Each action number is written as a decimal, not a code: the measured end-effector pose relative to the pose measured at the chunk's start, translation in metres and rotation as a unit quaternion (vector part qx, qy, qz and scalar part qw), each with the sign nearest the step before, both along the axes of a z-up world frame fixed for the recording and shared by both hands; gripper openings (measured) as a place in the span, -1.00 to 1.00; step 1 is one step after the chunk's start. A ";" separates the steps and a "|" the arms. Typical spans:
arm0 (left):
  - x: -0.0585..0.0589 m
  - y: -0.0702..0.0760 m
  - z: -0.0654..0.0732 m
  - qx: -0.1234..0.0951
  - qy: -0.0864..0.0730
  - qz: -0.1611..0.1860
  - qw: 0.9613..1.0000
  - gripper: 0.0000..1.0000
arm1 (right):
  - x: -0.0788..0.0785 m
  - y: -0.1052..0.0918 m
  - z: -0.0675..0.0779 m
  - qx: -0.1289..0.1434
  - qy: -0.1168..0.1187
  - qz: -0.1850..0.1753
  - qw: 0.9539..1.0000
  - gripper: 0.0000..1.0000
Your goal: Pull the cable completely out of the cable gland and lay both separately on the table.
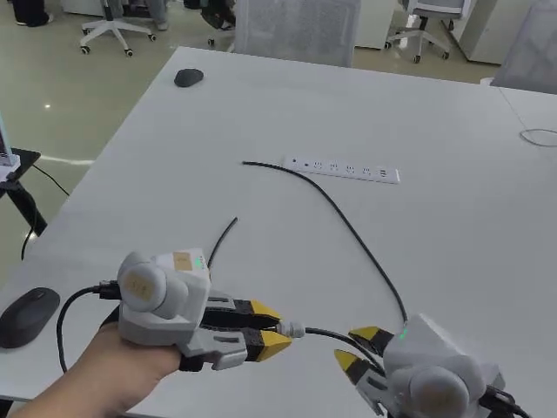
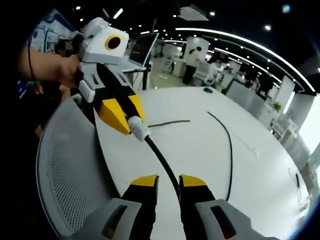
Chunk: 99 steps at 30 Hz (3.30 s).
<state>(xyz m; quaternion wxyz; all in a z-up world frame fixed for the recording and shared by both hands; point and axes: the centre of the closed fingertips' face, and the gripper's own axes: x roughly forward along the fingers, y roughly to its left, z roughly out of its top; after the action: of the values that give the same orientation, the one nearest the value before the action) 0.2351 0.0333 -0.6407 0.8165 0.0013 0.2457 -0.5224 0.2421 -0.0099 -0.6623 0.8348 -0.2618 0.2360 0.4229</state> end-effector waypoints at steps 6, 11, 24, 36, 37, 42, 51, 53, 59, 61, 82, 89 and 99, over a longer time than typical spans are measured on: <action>-0.001 -0.001 -0.001 0.001 0.002 -0.002 1.000 -0.70 | 0.000 0.020 0.005 -0.043 -0.049 0.055 0.996 -0.84; -0.001 -0.001 -0.003 0.007 0.003 -0.004 1.000 -0.70 | 0.001 0.018 0.002 -0.049 -0.050 0.060 0.996 -0.95; -0.003 -0.003 -0.005 0.009 0.005 -0.010 1.000 -0.70 | -0.002 0.016 -0.001 -0.033 -0.032 0.058 0.997 -1.00; -0.002 -0.005 -0.003 0.004 -0.001 -0.003 1.000 -0.71 | 0.002 0.010 -0.003 -0.023 -0.018 0.038 0.999 -1.00; -0.002 -0.005 -0.003 0.003 0.000 -0.003 1.000 -0.71 | 0.003 0.009 -0.003 -0.022 -0.017 0.036 0.999 -1.00; 0.000 -0.005 -0.001 0.003 -0.005 -0.001 1.000 -0.71 | 0.008 0.002 -0.006 -0.021 -0.009 0.023 0.999 -1.00; -0.001 -0.004 0.000 0.001 -0.006 0.003 1.000 -0.71 | 0.015 -0.018 -0.018 -0.002 0.028 -0.028 0.999 -1.00; -0.002 -0.003 -0.001 0.002 -0.006 0.003 1.000 -0.71 | 0.017 -0.024 -0.023 -0.001 0.033 -0.038 0.999 -1.00; -0.002 -0.002 -0.001 0.004 -0.006 0.003 1.000 -0.71 | 0.020 -0.038 -0.038 0.020 0.060 -0.083 0.995 -1.00; -0.003 -0.002 -0.002 0.006 -0.007 0.001 1.000 -0.71 | 0.021 -0.043 -0.043 0.021 0.071 -0.099 0.992 -1.00; -0.006 0.001 -0.007 0.009 0.000 0.007 1.000 -0.70 | 0.014 -0.058 -0.071 0.066 0.140 -0.166 0.974 -1.00; -0.005 0.003 -0.007 0.009 0.000 0.010 1.000 -0.71 | 0.013 -0.061 -0.062 0.036 0.098 -0.128 0.986 -0.96; -0.005 0.002 -0.005 0.010 0.001 0.008 1.000 -0.71 | 0.005 -0.047 -0.028 0.053 0.072 -0.068 0.994 -0.73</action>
<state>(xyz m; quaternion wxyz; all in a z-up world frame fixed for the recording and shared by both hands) 0.2306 0.0351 -0.6459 0.8202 0.0071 0.2514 -0.5138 0.2474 -0.0565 -0.6908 0.8553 -0.1695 0.2896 0.3947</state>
